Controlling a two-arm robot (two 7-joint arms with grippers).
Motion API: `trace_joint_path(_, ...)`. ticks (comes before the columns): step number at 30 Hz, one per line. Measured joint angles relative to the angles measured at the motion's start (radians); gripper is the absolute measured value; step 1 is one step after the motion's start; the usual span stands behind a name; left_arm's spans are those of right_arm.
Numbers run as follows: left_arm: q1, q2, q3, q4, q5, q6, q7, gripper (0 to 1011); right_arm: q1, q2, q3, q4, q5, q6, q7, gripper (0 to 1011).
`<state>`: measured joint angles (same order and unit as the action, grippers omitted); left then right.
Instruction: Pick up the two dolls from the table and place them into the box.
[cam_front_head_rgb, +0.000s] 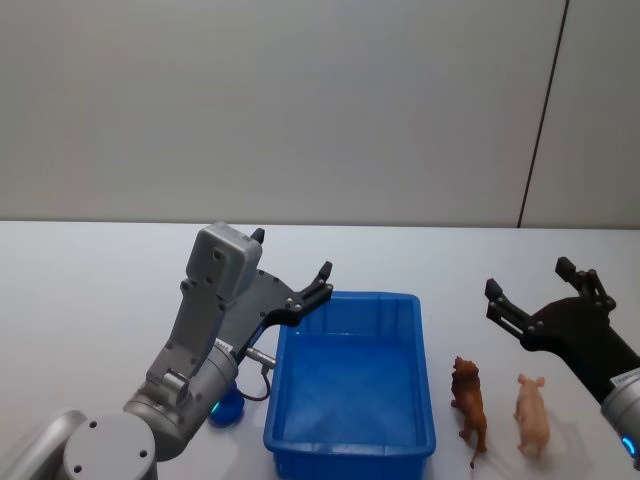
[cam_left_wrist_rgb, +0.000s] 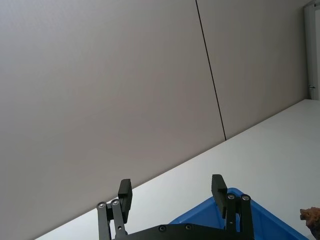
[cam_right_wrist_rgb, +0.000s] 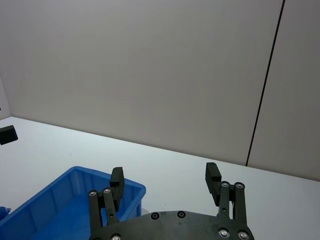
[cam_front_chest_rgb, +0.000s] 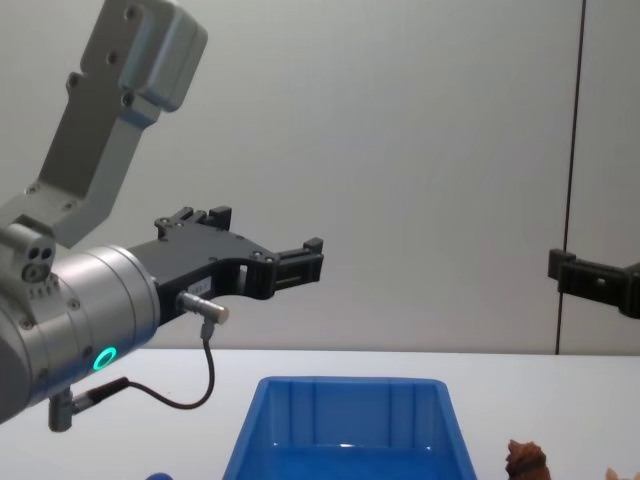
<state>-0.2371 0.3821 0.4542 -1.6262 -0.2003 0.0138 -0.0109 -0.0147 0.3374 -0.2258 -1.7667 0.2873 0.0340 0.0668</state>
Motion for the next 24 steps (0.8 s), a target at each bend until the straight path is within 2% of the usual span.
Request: trace_joint_path(24, 0.000, 0.000, 0.000, 0.000, 0.000, 0.000, 0.000, 1001, 0.000, 0.000, 0.000, 0.000, 0.000, 0.000, 0.000, 1001)
